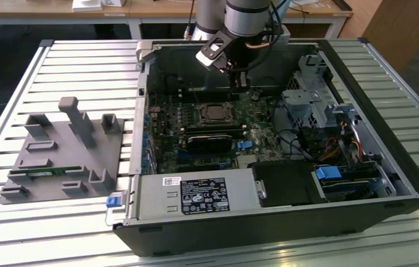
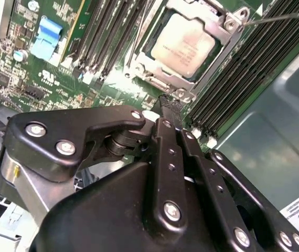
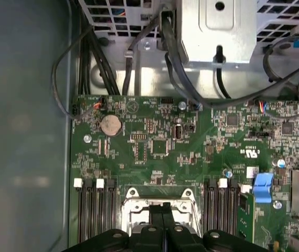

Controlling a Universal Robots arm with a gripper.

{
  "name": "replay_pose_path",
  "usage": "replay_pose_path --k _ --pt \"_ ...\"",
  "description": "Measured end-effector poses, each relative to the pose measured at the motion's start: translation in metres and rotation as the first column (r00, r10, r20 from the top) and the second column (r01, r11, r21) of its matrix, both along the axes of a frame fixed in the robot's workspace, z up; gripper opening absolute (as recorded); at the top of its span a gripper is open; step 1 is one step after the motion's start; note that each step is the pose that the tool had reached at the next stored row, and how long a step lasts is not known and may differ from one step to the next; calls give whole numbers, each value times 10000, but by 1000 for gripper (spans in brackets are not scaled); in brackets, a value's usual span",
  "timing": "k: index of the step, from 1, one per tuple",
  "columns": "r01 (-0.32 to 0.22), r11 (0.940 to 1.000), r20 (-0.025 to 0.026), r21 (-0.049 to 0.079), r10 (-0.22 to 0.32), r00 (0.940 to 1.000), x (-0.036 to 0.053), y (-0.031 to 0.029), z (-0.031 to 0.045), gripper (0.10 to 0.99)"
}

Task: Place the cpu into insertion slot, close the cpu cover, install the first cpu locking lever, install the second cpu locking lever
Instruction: 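Close the cpu cover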

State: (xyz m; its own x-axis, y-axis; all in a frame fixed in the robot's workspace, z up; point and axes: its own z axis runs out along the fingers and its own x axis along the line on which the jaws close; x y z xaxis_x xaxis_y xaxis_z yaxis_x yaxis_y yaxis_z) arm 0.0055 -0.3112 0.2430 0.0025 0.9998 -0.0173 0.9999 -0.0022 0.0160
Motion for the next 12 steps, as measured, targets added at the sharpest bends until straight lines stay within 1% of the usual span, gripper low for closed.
replay_pose_path --k 7,12 --pt "0 10000 0 0 0 10000 -85 0 -8 118" --pt "0 10000 0 0 0 10000 -162 0 -16 118"
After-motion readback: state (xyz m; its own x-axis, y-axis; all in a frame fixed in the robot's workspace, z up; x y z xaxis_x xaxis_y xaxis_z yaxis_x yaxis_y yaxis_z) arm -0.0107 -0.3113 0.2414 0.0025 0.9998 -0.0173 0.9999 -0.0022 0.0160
